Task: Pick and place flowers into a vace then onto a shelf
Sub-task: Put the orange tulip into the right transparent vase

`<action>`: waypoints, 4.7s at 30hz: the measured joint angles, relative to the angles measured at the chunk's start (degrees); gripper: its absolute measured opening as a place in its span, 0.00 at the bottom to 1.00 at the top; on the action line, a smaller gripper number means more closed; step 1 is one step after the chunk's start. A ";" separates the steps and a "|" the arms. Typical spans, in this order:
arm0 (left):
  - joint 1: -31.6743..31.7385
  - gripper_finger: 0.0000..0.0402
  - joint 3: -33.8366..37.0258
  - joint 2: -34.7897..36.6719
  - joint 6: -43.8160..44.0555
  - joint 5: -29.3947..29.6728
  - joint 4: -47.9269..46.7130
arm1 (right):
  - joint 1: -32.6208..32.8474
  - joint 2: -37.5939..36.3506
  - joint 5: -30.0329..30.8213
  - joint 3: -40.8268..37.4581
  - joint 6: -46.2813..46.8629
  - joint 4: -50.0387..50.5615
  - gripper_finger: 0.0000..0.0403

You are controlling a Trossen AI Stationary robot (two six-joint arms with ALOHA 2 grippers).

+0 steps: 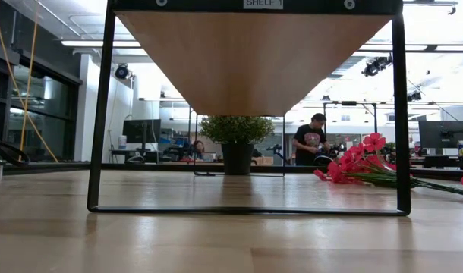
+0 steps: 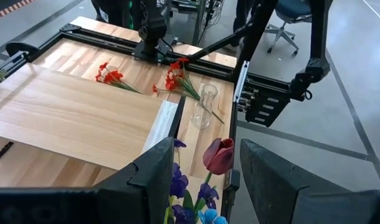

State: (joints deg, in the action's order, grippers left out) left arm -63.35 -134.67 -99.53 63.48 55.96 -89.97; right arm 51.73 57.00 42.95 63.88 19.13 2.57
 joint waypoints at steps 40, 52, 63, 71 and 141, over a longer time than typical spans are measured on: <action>0.00 0.54 0.00 0.00 -0.13 -1.57 -0.02 | 18.81 11.72 35.59 0.00 -11.67 -18.41 0.00; 0.00 0.54 0.00 0.00 -0.13 -1.55 -0.04 | 17.70 12.51 36.09 0.02 -12.11 -18.44 0.00; -0.02 0.54 0.00 0.00 -0.13 -1.53 -0.04 | 16.51 19.83 38.55 0.02 -12.11 -22.67 0.00; -0.02 0.54 0.00 0.00 -0.13 -1.53 -0.04 | 16.54 24.08 41.96 0.02 -12.12 -25.26 0.00; -0.02 0.54 0.00 0.00 -0.13 -1.53 -0.04 | 16.84 31.83 47.03 0.02 5.08 -10.52 0.00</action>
State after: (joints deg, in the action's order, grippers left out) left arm -63.37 -134.67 -99.53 63.35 54.43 -90.02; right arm 68.58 88.84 89.97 63.90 24.21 -7.94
